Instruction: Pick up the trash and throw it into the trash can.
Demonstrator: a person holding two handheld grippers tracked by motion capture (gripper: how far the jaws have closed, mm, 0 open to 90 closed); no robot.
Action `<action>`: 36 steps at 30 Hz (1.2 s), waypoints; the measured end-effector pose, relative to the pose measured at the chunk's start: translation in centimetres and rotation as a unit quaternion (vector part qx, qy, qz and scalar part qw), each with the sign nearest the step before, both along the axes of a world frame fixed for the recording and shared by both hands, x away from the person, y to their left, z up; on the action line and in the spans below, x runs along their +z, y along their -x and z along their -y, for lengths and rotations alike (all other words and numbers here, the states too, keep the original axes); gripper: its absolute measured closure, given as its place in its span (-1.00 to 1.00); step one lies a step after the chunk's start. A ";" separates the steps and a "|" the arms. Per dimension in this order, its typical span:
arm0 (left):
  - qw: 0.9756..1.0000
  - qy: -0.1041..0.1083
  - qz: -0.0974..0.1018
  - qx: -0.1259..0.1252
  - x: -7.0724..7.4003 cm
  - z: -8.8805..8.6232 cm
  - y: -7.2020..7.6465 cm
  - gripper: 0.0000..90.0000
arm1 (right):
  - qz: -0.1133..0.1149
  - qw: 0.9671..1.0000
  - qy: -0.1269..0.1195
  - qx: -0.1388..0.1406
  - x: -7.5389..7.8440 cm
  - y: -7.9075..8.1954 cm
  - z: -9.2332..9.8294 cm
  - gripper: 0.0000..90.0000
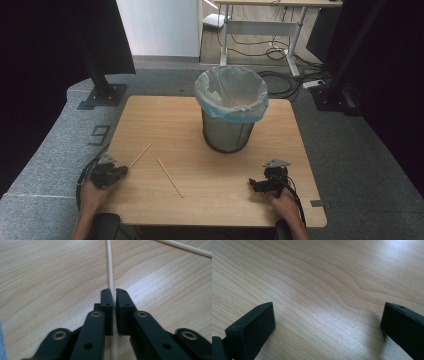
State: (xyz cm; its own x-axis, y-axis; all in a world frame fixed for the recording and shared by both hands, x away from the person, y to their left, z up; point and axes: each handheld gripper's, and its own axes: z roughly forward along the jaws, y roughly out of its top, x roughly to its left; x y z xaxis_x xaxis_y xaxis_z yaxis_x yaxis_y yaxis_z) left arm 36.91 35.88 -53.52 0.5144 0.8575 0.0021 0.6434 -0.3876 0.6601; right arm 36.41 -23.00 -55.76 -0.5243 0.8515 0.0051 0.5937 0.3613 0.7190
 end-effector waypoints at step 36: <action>0.993 0.063 -0.004 -0.095 16.4 5.3 -6.2 0.92 | 0.000 1.000 0.000 0.003 0.0 0.1 0.0 -1.00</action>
